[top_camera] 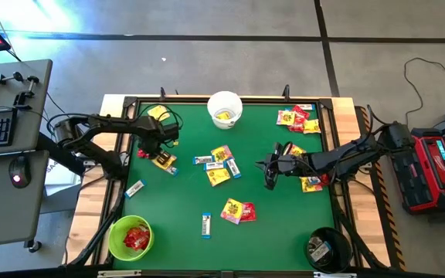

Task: Sort candy by brand, put in halloween buckets
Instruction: Put the red candy into the green bucket

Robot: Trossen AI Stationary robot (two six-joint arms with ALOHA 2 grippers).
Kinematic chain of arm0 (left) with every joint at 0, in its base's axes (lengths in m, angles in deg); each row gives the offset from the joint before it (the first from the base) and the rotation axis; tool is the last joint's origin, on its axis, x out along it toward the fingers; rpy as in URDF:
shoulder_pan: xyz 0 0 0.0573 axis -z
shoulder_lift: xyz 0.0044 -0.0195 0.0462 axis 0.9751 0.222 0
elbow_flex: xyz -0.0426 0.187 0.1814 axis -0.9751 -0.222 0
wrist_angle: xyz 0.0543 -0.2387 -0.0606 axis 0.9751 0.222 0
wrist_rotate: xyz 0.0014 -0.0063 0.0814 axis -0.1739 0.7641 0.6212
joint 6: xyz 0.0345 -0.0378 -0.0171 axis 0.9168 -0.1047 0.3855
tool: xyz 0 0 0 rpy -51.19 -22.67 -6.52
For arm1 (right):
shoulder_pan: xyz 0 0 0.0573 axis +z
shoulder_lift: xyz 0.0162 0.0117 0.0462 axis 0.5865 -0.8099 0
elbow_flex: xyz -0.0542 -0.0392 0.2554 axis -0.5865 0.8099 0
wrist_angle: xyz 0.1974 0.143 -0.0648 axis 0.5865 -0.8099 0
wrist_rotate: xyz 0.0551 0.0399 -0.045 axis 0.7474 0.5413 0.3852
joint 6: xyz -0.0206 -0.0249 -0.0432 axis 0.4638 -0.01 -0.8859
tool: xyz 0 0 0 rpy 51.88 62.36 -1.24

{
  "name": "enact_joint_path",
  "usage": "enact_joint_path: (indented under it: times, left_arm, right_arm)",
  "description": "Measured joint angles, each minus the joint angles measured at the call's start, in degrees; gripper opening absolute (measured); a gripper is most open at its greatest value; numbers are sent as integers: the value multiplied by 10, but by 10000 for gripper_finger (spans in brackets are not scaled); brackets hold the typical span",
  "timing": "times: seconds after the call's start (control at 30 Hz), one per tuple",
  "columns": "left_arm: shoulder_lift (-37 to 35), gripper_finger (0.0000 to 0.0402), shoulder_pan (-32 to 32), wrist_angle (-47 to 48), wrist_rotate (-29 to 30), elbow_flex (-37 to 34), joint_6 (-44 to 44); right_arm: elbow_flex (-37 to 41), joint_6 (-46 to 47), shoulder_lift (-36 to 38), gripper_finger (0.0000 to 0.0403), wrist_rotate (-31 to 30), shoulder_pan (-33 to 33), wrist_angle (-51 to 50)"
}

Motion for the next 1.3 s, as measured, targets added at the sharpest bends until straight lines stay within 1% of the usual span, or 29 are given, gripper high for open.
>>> enact_joint_path:
  times: [0.13, 0.23, 0.33, 0.5, 0.67, 0.83, 1.0, 1.1, 1.2, 1.3]
  left_arm:
    - [0, 37, 0, 4, 11, 0, 10]
    - [0, 18, 6, 4, 16, 0, 16]
    - [0, 10, 20, 19, 24, 11, 22]
    - [-1, 8, 53, 63, 50, 52, 33]
    - [-2, 8, 111, 107, 57, 107, 54]
    - [-2, 8, 200, 165, 56, 173, 70]
    - [-2, 7, 281, 217, 56, 240, 59]
    - [-2, 7, 316, 224, 56, 267, 58]
    - [-2, 7, 345, 224, 58, 287, 78]
    - [-2, 7, 366, 223, 59, 297, 96]
  right_arm:
    - [0, 0, 0, 42, 0, 0, 0]
    - [0, 0, 0, 42, 0, 0, 0]
    - [0, 0, 0, 42, 0, 0, 0]
    - [0, 0, 0, 42, -3, 0, 0]
    - [0, 5, 0, 42, -12, 0, 0]
    - [0, 12, 0, 42, -12, 0, 0]
    - [0, 18, 0, 42, -15, 0, 0]
    - [0, 20, 0, 42, -15, 0, 0]
    - [0, 20, 0, 42, -16, 0, 3]
    - [0, 17, 0, 42, -33, -3, 12]
